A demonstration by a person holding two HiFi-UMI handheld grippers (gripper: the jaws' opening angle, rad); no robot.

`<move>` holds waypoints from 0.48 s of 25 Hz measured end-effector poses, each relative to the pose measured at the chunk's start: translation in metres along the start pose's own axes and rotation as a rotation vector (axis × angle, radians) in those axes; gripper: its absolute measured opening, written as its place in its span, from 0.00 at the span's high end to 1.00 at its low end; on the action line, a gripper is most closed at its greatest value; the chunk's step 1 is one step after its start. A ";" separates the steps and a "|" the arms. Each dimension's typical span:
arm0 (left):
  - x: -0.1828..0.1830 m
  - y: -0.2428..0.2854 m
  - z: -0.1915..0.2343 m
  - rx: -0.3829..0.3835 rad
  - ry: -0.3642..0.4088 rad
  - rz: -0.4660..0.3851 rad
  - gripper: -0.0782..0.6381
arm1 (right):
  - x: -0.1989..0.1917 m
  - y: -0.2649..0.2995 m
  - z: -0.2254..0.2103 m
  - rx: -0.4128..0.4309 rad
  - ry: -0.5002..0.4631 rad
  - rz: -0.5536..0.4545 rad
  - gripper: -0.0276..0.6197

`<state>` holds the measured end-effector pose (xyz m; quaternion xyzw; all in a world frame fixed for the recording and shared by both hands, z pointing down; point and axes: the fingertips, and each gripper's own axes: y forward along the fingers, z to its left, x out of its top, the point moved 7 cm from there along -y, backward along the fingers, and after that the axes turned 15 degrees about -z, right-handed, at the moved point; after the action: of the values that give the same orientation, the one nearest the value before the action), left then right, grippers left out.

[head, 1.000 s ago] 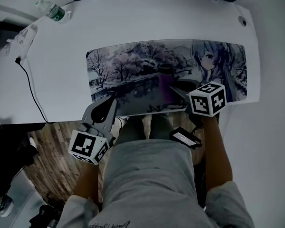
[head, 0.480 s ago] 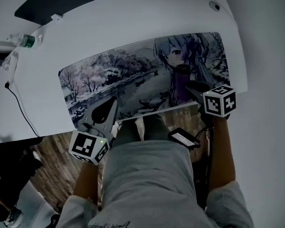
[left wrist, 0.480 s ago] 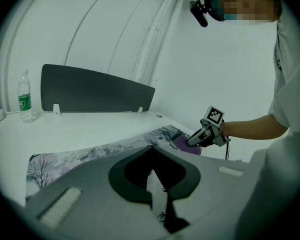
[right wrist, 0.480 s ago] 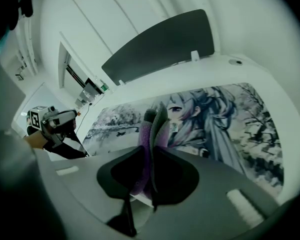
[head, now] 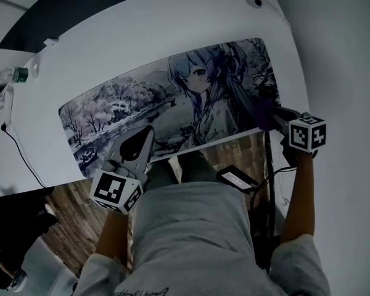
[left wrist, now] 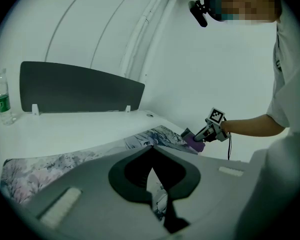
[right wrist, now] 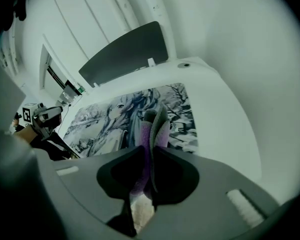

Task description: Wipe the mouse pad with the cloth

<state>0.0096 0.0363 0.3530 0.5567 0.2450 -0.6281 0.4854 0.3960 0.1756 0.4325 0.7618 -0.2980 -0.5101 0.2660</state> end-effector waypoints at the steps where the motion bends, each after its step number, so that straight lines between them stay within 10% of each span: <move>1: 0.000 0.005 -0.003 -0.004 0.001 0.004 0.87 | -0.001 -0.005 -0.011 -0.018 -0.005 0.004 0.85; 12: -0.003 0.030 -0.020 0.009 0.016 0.035 0.87 | -0.011 -0.008 -0.072 -0.086 -0.051 0.087 0.85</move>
<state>0.0451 0.0416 0.3577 0.5683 0.2363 -0.6160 0.4917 0.4613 0.1965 0.4577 0.7227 -0.3152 -0.5296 0.3128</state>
